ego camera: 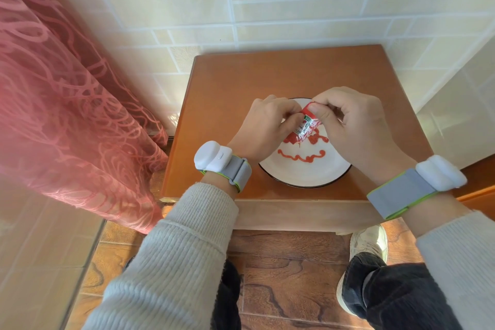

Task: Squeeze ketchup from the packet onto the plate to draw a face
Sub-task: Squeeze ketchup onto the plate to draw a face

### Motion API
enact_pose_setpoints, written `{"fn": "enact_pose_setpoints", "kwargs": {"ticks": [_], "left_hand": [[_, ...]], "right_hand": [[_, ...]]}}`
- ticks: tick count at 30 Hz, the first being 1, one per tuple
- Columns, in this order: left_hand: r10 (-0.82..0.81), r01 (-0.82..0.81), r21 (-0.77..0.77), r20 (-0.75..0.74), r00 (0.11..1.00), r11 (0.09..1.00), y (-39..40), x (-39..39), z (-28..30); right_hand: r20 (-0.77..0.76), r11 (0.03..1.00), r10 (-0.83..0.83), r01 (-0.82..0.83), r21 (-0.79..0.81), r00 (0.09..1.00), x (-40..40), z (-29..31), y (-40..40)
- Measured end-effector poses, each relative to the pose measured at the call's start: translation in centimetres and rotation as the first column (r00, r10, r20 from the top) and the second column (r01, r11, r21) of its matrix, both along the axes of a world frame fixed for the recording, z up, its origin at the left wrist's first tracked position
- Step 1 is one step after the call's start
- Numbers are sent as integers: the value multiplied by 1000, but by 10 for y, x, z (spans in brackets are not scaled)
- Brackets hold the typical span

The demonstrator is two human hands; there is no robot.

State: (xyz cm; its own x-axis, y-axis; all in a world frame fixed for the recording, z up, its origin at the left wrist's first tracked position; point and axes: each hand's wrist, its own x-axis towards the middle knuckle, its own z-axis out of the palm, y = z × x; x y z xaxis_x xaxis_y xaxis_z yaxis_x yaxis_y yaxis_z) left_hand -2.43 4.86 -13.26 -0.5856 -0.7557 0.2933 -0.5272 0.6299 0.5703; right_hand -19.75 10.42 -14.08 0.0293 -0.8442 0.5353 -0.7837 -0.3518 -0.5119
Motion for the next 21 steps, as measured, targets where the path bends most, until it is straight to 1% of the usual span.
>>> {"fn": "enact_pose_setpoints", "kwargs": {"ticks": [3,6,10,13,16,18,21], "left_hand": [[-7,7,-30,-23,1000,1000,3,-3,2],[-27,25,-35,-46,999,999,4,-3,4],[-32,29,-39,-72,997,999,5,-2,7],[-25,22,-42,-78,997,999,6,-2,7],[-30,29,-28,-71,997,999,6,-2,7],[-30,30,-10,-40,999,999,5,-1,8],[-44,44,-6,17,999,999,0,2,6]], "right_hand": [[-13,999,-7,6,-49,1000,4,0,0],[-13,998,-6,5,-58,1000,4,1,0],[13,1000,25,-25,-16,1000,3,1,1],[1,999,45,-45,-1,999,3,1,2],[-12,998,3,-4,-69,1000,2,5,1],[-26,994,-46,43,-102,999,1,5,1],[-27,990,-108,105,-94,994,0,5,3]]}}
